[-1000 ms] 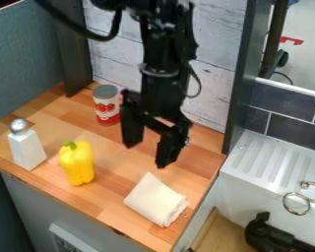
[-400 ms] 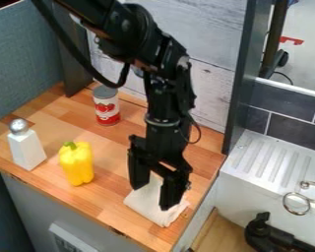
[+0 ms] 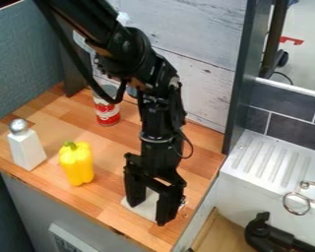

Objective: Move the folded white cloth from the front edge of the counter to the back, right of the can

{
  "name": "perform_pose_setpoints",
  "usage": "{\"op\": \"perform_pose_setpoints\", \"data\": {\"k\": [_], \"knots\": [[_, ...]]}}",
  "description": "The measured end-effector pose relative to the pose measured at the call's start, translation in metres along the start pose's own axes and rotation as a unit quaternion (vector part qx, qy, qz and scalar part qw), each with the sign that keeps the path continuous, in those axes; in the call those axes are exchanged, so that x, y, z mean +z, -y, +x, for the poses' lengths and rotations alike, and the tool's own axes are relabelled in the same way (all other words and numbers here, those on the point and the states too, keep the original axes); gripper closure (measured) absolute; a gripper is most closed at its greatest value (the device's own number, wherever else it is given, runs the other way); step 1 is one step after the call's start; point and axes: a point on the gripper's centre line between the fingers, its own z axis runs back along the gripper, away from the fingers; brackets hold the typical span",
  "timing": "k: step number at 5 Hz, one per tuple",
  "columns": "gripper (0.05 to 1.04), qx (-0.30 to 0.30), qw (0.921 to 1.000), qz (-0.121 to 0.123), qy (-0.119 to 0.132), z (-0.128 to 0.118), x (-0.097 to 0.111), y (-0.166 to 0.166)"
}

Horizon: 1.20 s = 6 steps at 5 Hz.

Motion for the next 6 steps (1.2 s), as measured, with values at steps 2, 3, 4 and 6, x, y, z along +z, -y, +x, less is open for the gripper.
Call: {"op": "perform_pose_setpoints", "data": {"k": [2,3,4,6], "knots": [[0.083,0.019,0.9997,0.003,0.016,0.023,0.003,-0.019],[0.083,0.029,0.9981,0.031,0.045,0.054,0.013,-0.045],[0.083,0.067,0.9932,0.059,0.074,0.071,0.023,-0.063],[0.083,0.094,0.9889,0.061,0.098,0.097,0.036,-0.079]]}}
